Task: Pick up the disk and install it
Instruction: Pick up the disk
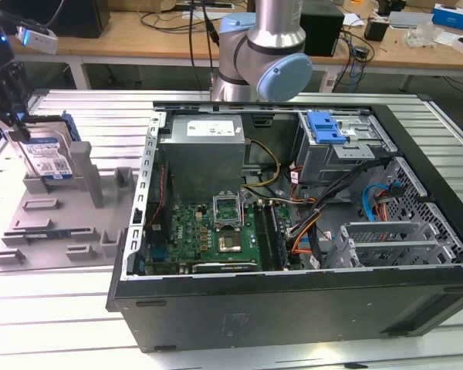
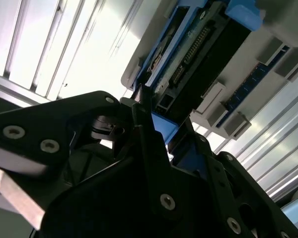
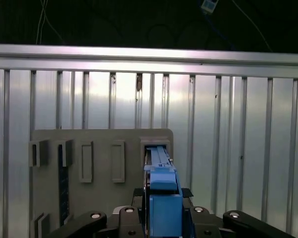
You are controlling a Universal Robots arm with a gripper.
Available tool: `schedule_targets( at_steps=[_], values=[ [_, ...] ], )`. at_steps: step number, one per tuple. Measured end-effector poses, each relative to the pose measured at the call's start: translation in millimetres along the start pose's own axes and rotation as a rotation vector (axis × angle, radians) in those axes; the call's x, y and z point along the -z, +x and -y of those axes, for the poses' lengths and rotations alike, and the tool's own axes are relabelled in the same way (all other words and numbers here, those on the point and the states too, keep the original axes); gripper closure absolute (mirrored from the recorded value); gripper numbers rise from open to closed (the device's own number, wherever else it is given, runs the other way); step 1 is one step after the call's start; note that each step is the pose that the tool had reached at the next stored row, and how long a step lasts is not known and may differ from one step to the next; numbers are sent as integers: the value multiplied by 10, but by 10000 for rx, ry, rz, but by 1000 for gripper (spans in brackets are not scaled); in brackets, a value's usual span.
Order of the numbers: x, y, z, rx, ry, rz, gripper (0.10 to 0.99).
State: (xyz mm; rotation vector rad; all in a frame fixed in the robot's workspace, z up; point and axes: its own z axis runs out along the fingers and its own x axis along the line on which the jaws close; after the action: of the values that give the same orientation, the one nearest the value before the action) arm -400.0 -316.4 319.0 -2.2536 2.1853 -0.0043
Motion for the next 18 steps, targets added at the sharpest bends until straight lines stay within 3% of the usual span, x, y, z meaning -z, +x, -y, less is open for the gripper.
schedule_targets(
  at_steps=[9,10,18],
  values=[
    [333,0,1,-2,8,257,718],
    [409,0,1,-2,9,308,718],
    [745,0,3,-2,18,542,718]
  ],
)
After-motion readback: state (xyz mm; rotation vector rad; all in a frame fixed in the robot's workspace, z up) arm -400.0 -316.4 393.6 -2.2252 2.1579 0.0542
